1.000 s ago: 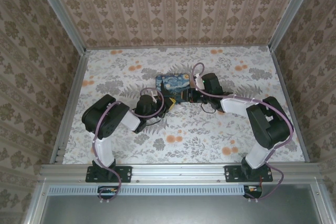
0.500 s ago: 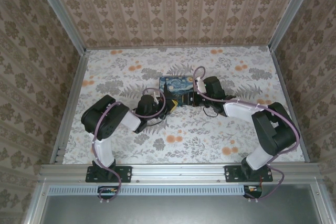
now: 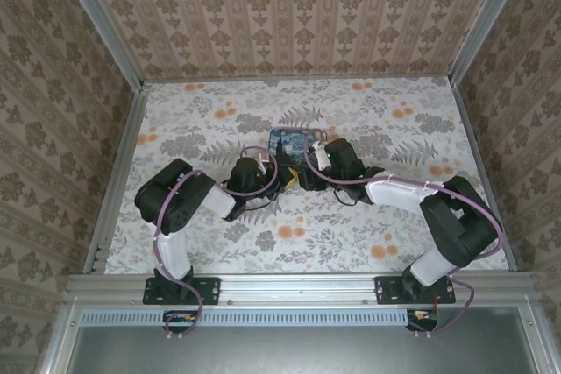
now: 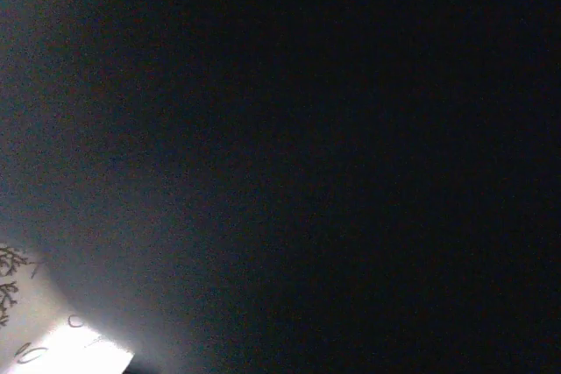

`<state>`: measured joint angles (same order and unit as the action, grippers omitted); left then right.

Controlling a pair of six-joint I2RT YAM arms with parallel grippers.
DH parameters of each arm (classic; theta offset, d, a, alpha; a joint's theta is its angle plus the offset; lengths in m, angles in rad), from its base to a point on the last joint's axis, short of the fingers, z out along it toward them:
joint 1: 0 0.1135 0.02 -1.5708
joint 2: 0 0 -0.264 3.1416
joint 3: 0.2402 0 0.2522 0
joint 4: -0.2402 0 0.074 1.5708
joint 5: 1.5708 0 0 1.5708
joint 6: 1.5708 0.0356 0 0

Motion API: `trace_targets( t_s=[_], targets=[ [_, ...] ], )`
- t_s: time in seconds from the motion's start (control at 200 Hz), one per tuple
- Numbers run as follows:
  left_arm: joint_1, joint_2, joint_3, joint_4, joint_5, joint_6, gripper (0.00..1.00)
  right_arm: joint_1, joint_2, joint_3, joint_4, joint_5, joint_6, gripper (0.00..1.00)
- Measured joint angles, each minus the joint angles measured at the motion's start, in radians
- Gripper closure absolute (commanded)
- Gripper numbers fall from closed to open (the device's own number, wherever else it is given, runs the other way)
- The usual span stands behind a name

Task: Unlock the padlock with the key

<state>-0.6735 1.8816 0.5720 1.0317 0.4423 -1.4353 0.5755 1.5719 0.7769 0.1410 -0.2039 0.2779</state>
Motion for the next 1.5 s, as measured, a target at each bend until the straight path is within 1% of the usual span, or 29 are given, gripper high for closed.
trace_targets(
  t_s=[0.065,0.27,0.445,0.765,1.24,1.365,1.5],
  targets=[
    [0.000,0.000,0.000,-0.001,0.008,0.000,1.00,0.017,0.001,0.000,-0.023,0.025,-0.023,0.56],
    [-0.011,0.000,0.000,-0.008,0.034,0.000,1.00,0.073,0.047,0.000,-0.080,0.127,-0.094,0.56],
    [-0.013,0.000,0.000,-0.008,0.043,0.000,1.00,0.101,0.090,0.000,-0.104,0.224,-0.146,0.56],
    [-0.013,0.000,0.000,-0.008,0.043,0.000,1.00,0.142,0.120,0.025,-0.116,0.354,-0.198,0.62],
    [-0.013,0.000,0.000,-0.006,0.032,0.000,1.00,0.144,0.120,0.048,-0.116,0.385,-0.200,0.67],
    [-0.013,0.000,0.002,-0.003,0.027,0.000,1.00,0.149,0.120,0.070,-0.116,0.385,-0.200,0.70],
    [-0.011,0.000,0.002,0.003,0.023,0.000,1.00,0.148,0.122,0.083,-0.127,0.385,-0.201,0.76]
  ],
)
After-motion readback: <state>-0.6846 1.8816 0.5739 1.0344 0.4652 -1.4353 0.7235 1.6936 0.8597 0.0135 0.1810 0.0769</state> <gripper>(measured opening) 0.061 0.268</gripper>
